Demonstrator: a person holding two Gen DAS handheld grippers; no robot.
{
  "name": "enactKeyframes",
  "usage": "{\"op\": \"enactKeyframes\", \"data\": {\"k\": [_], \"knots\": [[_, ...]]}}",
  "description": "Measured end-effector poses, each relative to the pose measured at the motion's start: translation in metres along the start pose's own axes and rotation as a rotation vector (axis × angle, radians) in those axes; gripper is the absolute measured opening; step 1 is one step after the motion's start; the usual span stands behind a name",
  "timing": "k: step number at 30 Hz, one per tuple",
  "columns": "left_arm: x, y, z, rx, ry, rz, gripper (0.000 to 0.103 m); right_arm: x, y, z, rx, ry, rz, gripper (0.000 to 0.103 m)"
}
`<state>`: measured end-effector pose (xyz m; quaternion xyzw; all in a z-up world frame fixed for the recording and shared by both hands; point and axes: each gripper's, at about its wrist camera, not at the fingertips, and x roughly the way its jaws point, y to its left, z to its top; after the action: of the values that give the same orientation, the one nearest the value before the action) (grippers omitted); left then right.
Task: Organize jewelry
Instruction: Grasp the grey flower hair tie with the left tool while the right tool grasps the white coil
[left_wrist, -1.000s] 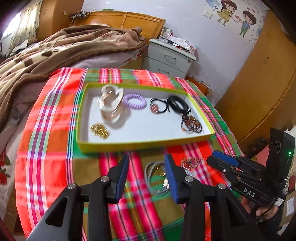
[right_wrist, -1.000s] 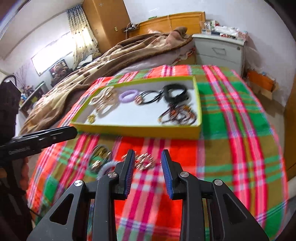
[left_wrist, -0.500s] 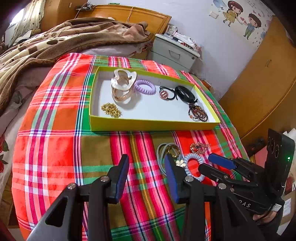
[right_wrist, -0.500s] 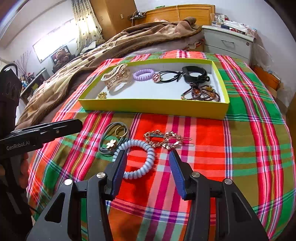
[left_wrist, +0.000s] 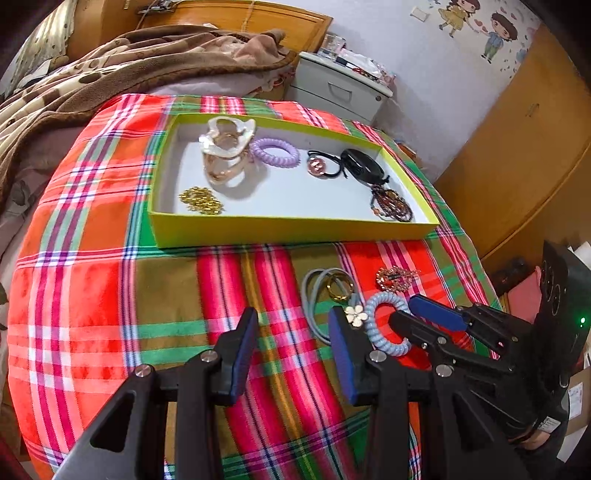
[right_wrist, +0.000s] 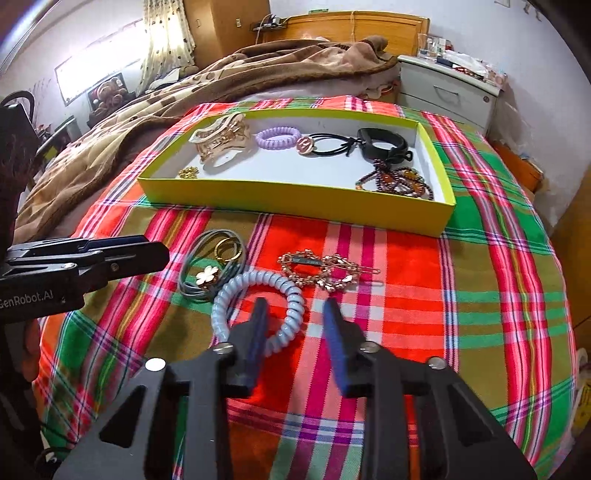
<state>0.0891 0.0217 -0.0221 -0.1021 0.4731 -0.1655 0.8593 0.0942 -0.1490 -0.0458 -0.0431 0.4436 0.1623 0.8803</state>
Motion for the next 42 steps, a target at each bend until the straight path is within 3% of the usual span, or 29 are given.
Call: {"op": "enactKeyframes", "data": {"k": [3,6,20,25,33,42], "knots": [[0.004,-0.004,0.001,0.008,0.012,0.008,0.041,-0.001,-0.001,-0.001,-0.007,-0.006,-0.002,0.026],[0.009,-0.007,0.001,0.014,0.025,0.021,0.041,-0.001,-0.002,-0.002,-0.016,-0.009,-0.015,0.011],[0.020,-0.027,0.006,0.097,0.055,0.123,0.041,-0.022,-0.021,-0.006,0.041,-0.083,0.033,0.010],[0.025,-0.036,0.007,0.151,0.061,0.203,0.032,-0.026,-0.026,-0.007,0.059,-0.096,0.043,0.010],[0.027,-0.036,0.010,0.163,0.058,0.208,0.003,-0.027,-0.031,-0.009,0.076,-0.103,0.047,0.010],[0.016,-0.040,0.009,0.154,0.016,0.138,0.003,-0.030,-0.033,-0.009,0.079,-0.110,0.042,0.010]]}}
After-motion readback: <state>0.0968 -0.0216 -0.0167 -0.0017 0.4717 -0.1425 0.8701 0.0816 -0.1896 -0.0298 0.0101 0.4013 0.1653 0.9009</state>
